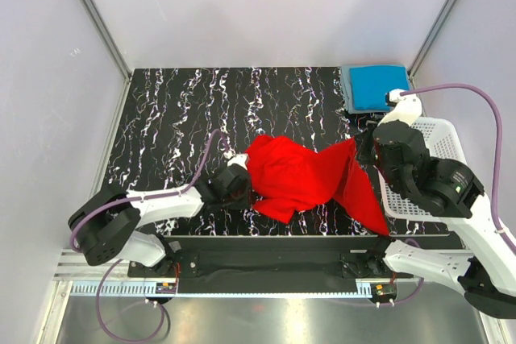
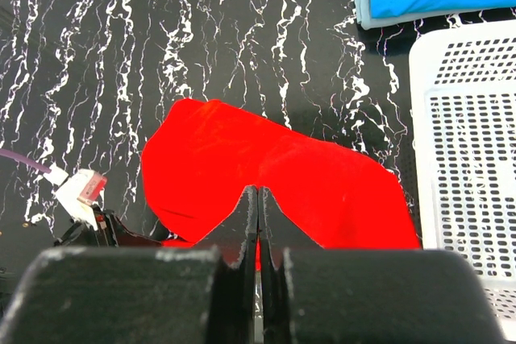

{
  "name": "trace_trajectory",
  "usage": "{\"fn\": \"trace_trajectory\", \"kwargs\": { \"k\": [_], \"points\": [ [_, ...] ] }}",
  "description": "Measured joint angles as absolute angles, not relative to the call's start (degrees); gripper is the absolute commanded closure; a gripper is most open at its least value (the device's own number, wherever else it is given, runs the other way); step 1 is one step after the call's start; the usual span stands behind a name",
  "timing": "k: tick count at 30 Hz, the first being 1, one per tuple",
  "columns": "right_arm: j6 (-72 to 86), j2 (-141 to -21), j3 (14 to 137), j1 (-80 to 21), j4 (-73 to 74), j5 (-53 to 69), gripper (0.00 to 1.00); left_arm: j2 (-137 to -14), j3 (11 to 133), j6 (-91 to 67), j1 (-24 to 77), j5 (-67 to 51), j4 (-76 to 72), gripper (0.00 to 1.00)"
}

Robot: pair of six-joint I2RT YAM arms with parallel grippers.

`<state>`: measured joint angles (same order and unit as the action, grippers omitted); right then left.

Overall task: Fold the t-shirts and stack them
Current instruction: Flatten the tshirt out

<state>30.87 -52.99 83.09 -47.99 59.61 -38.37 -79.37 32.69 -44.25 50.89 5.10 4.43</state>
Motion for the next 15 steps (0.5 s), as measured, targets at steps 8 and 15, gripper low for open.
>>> {"fn": "trace_trajectory", "kwargs": {
  "k": [8,15],
  "points": [
    [30.9,-52.9,81.8,-48.0,59.4,-38.4,1.00,-79.7,34.2,-43.4,50.9,5.3,4.8,0.82],
    [30.9,-52.9,81.1,-48.0,59.3,-38.4,1.00,-81.0,36.8,-42.9,50.9,5.8,7.3,0.71]
  ]
}}
